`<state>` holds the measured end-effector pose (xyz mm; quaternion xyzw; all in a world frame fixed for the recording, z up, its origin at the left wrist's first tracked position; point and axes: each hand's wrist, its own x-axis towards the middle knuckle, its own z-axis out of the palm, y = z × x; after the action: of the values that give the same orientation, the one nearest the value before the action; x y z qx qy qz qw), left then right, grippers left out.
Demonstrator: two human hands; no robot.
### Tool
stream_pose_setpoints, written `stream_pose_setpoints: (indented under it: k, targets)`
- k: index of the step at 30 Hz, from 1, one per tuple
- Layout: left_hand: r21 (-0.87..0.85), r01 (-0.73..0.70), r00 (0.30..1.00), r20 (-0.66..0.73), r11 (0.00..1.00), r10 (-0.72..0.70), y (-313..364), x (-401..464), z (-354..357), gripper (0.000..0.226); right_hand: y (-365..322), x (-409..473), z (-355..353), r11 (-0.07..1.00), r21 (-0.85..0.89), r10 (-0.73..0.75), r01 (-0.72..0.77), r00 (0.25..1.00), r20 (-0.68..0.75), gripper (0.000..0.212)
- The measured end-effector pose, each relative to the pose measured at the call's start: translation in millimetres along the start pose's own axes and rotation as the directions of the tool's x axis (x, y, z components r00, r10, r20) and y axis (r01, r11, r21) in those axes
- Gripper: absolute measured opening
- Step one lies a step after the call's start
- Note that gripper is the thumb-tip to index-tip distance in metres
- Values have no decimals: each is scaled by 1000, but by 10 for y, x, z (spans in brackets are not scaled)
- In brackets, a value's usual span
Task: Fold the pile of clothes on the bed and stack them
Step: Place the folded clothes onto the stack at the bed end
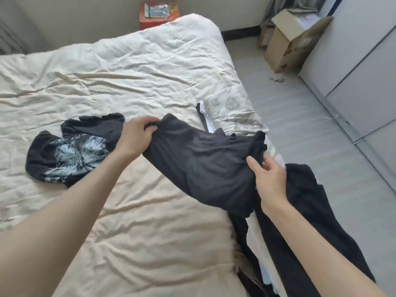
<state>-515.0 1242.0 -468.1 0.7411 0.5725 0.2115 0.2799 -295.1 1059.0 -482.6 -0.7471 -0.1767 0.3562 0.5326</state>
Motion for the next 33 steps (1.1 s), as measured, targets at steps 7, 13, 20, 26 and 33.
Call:
stream_pose_setpoints:
  k: [7,13,20,26,33]
  targets:
    - [21,-206,975,-78,978,207,1083,1446,141,28,-394,856,-5,953,294,116,-72,984,-134,10]
    - [356,-165,986,58,920,155,1223,1901,977,47,-156,1525,217,849,415,398,-326,912,-99,20]
    - [302,-285,807,588,910,58,632,1284,2117,60,182,1767,234,791,408,534,-455,840,-99,33]
    - [265,-408,823,520,874,227,532,1136,2245,63,137,1667,119,602,-779,-423,174,897,-126,50]
    - [378,-480,736,665,792,129,326,836,2039,59,175,1704,133,197,-897,14,395,914,405,52]
